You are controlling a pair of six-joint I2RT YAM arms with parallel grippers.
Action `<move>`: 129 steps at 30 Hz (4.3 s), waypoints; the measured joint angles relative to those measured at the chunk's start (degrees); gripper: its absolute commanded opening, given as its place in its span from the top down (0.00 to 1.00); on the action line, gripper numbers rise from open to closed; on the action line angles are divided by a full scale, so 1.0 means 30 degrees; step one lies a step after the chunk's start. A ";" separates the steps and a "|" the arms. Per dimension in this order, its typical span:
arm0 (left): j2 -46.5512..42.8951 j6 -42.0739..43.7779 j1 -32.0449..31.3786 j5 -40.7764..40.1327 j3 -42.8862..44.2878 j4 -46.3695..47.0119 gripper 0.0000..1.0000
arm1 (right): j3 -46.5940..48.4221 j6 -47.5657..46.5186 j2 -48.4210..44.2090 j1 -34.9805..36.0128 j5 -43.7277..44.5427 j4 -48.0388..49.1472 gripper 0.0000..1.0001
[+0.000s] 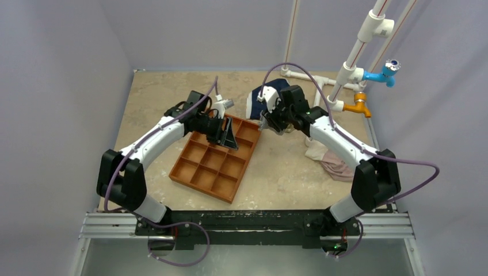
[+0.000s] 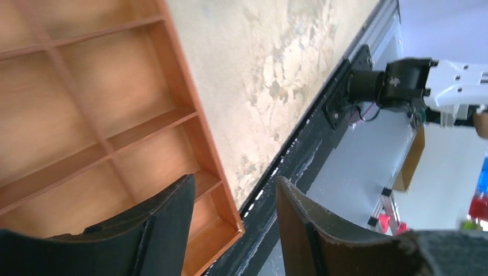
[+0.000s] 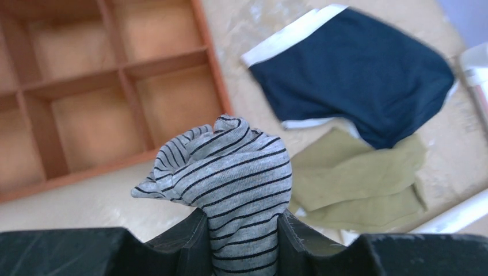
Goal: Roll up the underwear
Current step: Place the underwear in the storage box.
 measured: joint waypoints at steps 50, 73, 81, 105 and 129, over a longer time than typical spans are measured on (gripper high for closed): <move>-0.1413 0.3082 0.7868 0.2543 0.2018 -0.4022 0.47 | 0.3009 -0.0226 0.8845 0.5807 0.8284 0.5697 1.00; -0.1413 0.3155 0.8320 0.3126 0.2018 -0.4204 0.48 | 0.6521 -0.2419 1.1198 0.5224 0.4743 0.1348 1.00; -0.1413 0.3228 0.8364 0.3439 0.2018 -0.4452 0.48 | 0.9092 -0.2521 1.2444 0.4284 0.2186 -0.1851 1.00; -0.1413 0.3599 0.9020 0.4335 0.2018 -0.5122 0.49 | 1.6436 -0.4328 1.6925 0.3271 -0.0452 -0.9996 1.00; -0.1144 0.3985 0.9668 0.4809 0.2441 -0.6018 0.49 | 1.9220 -0.4459 1.8753 0.3300 0.0452 -1.2568 1.00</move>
